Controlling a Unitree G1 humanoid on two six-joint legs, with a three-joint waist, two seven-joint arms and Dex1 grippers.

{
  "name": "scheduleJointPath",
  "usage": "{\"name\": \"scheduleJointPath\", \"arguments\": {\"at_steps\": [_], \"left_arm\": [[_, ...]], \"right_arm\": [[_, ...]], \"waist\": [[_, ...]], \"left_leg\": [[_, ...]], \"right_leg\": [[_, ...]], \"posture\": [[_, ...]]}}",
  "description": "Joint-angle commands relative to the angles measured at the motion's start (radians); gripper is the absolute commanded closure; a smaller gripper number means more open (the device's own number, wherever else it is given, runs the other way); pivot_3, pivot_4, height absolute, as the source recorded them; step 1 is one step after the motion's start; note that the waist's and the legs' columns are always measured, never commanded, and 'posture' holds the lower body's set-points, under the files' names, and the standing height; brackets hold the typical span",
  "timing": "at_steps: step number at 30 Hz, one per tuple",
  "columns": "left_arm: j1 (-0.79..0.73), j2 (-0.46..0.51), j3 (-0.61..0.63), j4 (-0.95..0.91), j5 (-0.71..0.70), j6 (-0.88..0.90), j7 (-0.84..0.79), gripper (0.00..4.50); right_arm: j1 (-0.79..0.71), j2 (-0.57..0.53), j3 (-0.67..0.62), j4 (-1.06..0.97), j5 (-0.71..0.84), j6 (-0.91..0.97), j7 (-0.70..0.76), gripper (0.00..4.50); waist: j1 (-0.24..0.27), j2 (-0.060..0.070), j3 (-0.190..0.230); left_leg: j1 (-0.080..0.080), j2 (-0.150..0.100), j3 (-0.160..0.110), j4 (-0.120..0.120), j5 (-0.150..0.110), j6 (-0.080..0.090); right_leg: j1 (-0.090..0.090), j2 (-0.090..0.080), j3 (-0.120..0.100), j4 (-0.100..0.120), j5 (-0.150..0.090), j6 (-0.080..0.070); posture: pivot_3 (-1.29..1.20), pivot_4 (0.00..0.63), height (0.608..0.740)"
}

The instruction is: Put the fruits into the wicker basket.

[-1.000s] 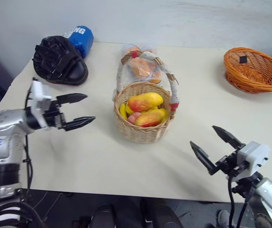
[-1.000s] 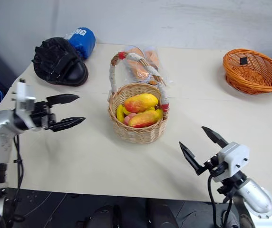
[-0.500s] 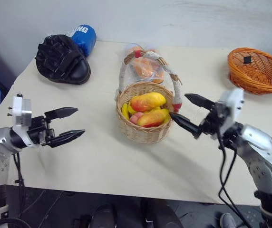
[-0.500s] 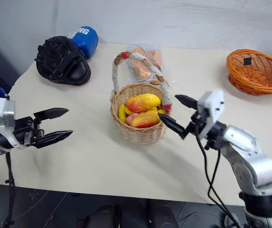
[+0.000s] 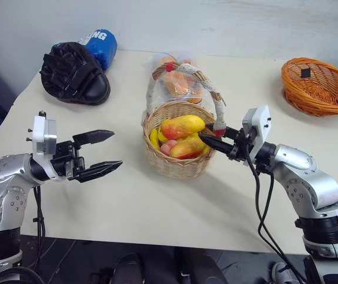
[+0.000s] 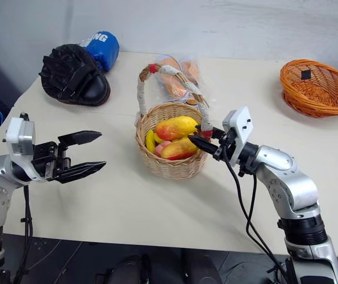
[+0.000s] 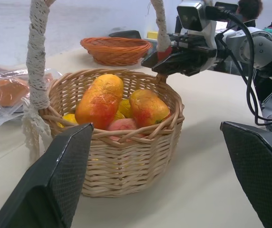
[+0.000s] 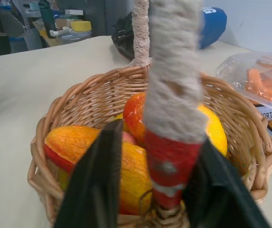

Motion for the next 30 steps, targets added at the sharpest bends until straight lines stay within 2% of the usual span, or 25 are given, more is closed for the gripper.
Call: {"name": "scheduleJointPath", "arguments": {"at_steps": [1,2,5,9,14,18,22,27,30], "left_arm": [[-0.044,-0.017,-0.012,-0.035,-0.044,0.012,0.018,0.00],[-0.050,-0.018,-0.020,-0.036,-0.042,0.015,0.016,0.00],[-0.092,-0.032,-0.071,-0.034,-0.044,0.030,0.002,0.00],[-0.158,-0.056,-0.141,0.010,-0.027,0.022,-0.035,0.00],[-0.231,-0.118,-0.195,0.056,-0.034,0.034,-0.038,0.00],[-0.263,-0.150,-0.241,0.097,-0.004,0.021,-0.057,0.00],[-0.283,-0.158,-0.254,0.132,0.023,0.003,-0.072,0.00],[-0.292,-0.165,-0.266,0.151,0.064,-0.036,-0.082,0.00],[-0.297,-0.184,-0.247,0.139,0.072,-0.052,-0.033,0.00]], "right_arm": [[0.025,0.057,-0.099,-0.080,0.042,-0.066,-0.042,4.17],[0.036,0.069,-0.117,-0.095,0.051,-0.066,-0.057,4.34],[0.138,0.047,-0.158,-0.188,0.044,-0.076,-0.047,4.33],[0.243,0.077,-0.301,-0.321,0.113,-0.093,-0.131,4.33],[0.384,0.020,-0.473,-0.416,0.135,-0.087,-0.149,4.33],[0.483,-0.035,-0.681,-0.298,0.108,-0.139,-0.100,4.33],[0.502,-0.077,-0.763,-0.101,0.063,-0.219,-0.038,4.33],[0.437,-0.136,-0.748,0.130,-0.002,-0.290,0.008,4.33],[0.377,-0.153,-0.722,0.249,-0.021,-0.290,0.007,4.33]], "waist": [[0.002,0.000,0.000],[0.002,0.000,0.000],[0.004,0.000,0.000],[0.008,0.001,0.000],[0.003,0.002,0.001],[0.006,0.002,0.001],[0.003,0.002,0.001],[-0.002,0.008,0.003],[-0.003,0.011,0.004]], "left_leg": [[0.000,0.000,0.000,0.000,0.000,0.000],[0.000,0.000,0.000,0.001,0.000,0.000],[0.000,0.000,0.000,0.001,0.000,0.000],[-0.001,0.000,-0.001,0.001,0.000,0.000],[0.001,0.000,-0.001,0.003,0.000,0.000],[0.002,-0.001,-0.001,0.005,0.000,0.000],[0.002,-0.001,-0.001,0.010,-0.001,0.002],[0.003,-0.001,0.003,0.011,0.000,0.004],[0.003,-0.001,0.003,0.011,0.000,0.004]], "right_leg": [[0.000,0.000,0.000,0.000,0.000,0.000],[0.000,0.000,0.000,0.000,0.000,0.000],[0.000,0.000,0.000,0.000,0.001,0.001],[0.001,0.000,-0.001,-0.001,0.000,0.001],[0.003,0.001,0.000,0.000,0.001,0.002],[0.004,0.002,0.001,0.000,0.001,0.003],[0.005,0.002,0.002,0.001,0.003,0.005],[0.006,0.004,0.007,0.000,0.006,0.008],[0.006,0.004,0.008,0.001,0.006,0.008]], "posture": [[0.00,0.150,0.740],[0.00,0.150,0.740],[0.00,0.150,0.740],[0.00,0.150,0.740],[0.00,0.150,0.740],[0.00,0.150,0.740],[0.00,0.150,0.740],[0.00,0.150,0.740],[0.00,0.150,0.740]]}}
